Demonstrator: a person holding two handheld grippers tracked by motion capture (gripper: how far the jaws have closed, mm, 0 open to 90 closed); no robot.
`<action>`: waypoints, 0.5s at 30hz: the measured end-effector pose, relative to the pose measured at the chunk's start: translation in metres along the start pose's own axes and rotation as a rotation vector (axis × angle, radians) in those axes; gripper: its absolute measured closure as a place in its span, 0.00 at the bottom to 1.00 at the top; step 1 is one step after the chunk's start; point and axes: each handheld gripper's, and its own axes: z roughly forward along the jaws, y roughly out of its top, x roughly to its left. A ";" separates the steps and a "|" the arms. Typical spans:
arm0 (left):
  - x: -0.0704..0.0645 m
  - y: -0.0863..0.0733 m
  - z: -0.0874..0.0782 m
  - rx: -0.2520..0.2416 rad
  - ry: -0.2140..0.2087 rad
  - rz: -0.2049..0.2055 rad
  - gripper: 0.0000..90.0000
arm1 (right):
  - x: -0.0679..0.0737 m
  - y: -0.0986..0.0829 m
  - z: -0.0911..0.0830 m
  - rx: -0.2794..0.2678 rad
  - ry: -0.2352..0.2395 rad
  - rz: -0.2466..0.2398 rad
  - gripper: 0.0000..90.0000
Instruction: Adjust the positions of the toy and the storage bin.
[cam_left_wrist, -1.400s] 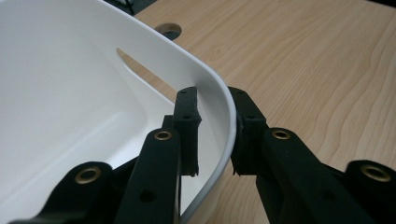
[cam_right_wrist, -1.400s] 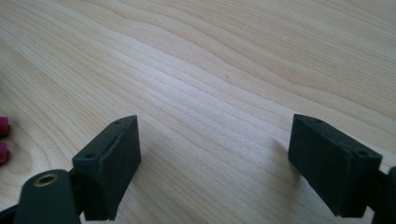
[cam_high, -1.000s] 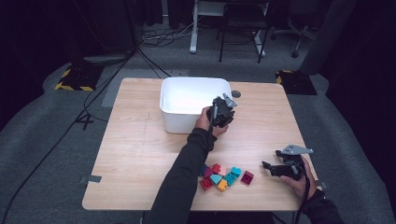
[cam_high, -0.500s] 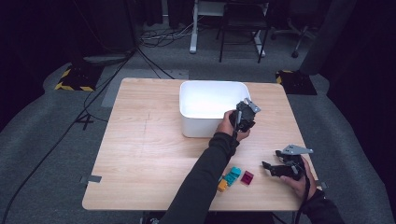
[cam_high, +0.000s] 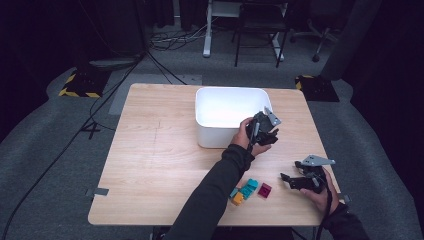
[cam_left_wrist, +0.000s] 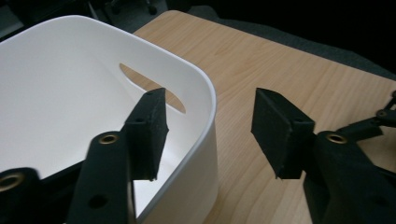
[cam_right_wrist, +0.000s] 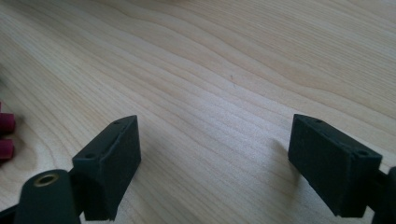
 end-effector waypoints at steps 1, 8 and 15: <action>0.002 -0.001 -0.004 -0.003 -0.006 -0.003 0.45 | 0.000 0.000 0.000 0.000 -0.001 -0.001 0.19; 0.030 -0.019 -0.045 0.008 -0.016 -0.007 0.37 | 0.000 0.000 0.000 0.000 -0.001 -0.001 0.19; 0.057 -0.044 -0.070 0.053 -0.044 0.014 0.52 | 0.000 0.000 0.000 0.000 -0.001 -0.001 0.19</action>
